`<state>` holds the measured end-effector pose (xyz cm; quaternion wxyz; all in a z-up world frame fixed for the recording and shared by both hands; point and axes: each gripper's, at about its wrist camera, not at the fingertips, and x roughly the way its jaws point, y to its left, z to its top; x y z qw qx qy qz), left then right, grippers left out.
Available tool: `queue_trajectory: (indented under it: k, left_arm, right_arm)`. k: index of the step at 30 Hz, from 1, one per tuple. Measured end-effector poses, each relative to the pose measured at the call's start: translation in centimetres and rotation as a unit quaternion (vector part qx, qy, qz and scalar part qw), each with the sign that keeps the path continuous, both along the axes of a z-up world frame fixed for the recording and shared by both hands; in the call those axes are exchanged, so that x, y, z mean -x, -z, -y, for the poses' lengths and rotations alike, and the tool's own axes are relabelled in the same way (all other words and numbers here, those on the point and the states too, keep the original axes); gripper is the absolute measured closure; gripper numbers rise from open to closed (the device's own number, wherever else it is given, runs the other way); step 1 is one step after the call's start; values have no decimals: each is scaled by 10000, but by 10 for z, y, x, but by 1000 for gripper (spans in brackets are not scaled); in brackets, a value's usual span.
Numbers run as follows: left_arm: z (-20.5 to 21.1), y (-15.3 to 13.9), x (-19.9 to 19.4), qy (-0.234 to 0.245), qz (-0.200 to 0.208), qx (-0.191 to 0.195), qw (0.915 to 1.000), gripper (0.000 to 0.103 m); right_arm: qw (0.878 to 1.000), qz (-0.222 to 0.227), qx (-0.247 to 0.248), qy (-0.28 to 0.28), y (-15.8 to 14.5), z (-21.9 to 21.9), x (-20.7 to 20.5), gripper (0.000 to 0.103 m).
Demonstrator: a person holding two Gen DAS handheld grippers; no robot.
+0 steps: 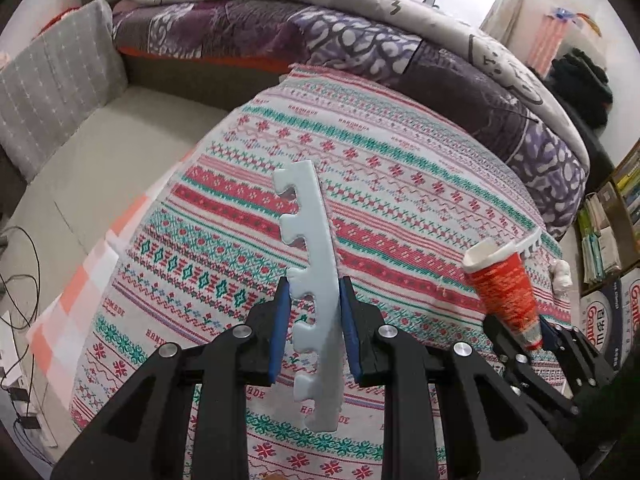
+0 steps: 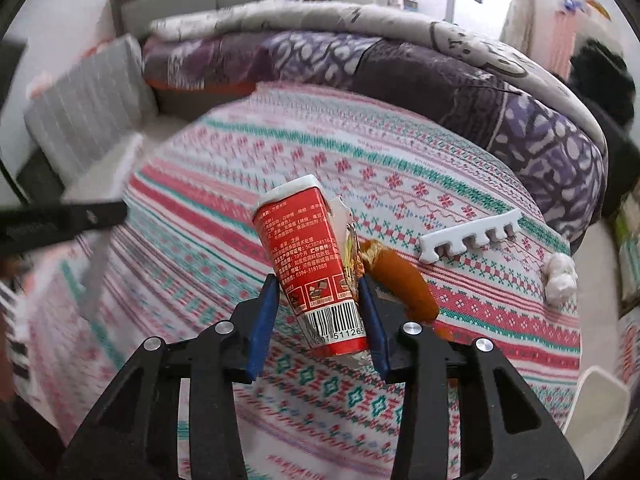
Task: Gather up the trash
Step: 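Grasp the red snack cup with the right tool while the left holds the white strip, then carry the red cup to the bin and open the right tool to drop it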
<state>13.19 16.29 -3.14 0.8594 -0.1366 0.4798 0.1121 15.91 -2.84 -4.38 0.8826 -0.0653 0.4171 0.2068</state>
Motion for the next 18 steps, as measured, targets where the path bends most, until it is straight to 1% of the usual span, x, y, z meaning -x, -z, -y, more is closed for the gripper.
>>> queue_trajectory:
  k: [5,8,18]
  left_arm:
    - [10,-12,2,75,139,-8,9999,78]
    - [19,-19,4,152,209,-21,9997,78]
    - [62,-33,7,509,305,-164,9981,78]
  right_arm:
    - [9991,29,-359,227,-22,19,11,65]
    - [9979,-38,-522,378,-28,32,16,65]
    - [9944,-12,-617,853,-43,79,28,64]
